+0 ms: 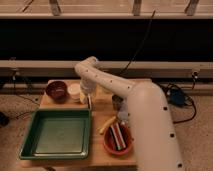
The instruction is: Place brush in purple bowl
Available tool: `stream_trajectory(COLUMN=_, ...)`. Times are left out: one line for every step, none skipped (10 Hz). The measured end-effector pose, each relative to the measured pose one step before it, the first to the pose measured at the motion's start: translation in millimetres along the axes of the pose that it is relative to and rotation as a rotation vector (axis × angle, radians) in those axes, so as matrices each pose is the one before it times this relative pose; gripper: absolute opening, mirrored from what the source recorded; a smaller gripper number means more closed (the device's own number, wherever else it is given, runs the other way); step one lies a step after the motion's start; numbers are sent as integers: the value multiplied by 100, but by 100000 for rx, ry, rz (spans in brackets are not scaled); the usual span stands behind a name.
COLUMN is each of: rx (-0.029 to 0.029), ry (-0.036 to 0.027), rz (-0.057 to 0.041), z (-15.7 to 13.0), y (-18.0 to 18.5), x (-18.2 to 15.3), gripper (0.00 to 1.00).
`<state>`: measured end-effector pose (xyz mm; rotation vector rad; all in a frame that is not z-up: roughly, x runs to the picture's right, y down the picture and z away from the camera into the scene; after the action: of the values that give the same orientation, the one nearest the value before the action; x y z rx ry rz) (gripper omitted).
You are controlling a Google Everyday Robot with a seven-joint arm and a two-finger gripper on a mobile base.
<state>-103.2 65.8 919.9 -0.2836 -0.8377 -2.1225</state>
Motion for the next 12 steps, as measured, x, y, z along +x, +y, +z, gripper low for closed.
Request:
stream_trajectory(rx=55, ry=-489, rz=823, z=442, y=-170, x=267, gripper=61)
stream_trajectory(rx=-374, ry=-759, rz=860, z=409, y=-99, x=233, gripper=61)
stream_trajectory(rx=-518, ry=-660, rz=657, z=413, y=-10, x=158, gripper=61)
stream_trajectory(rx=-786, ry=-557, rz=831, z=420, y=178, x=137, gripper=61)
stream_trajectory(rx=-738, ry=-599, rz=563, z=417, y=127, x=147, gripper=61)
stream_trajectory(rx=-572, ry=-591, rz=789, z=420, y=269, x=80, gripper=61)
stream_trajectory(rx=-417, ry=-409, rz=809, z=276, y=355, x=6, gripper=61)
stream_trajectory(rx=-600, ry=-646, rz=1250, z=356, y=639, x=-96, gripper=61)
stream_trajectory(rx=-194, ry=-264, rz=266, z=166, y=105, x=32, gripper=61)
stream_trajectory(rx=-339, ry=-387, rz=263, z=255, y=75, x=52, gripper=58)
stream_trajectory(rx=-458, ry=-448, rz=95, z=227, y=7, x=43, gripper=47)
stream_trajectory(rx=-251, ry=-225, rz=163, z=99, y=29, x=-31, gripper=38)
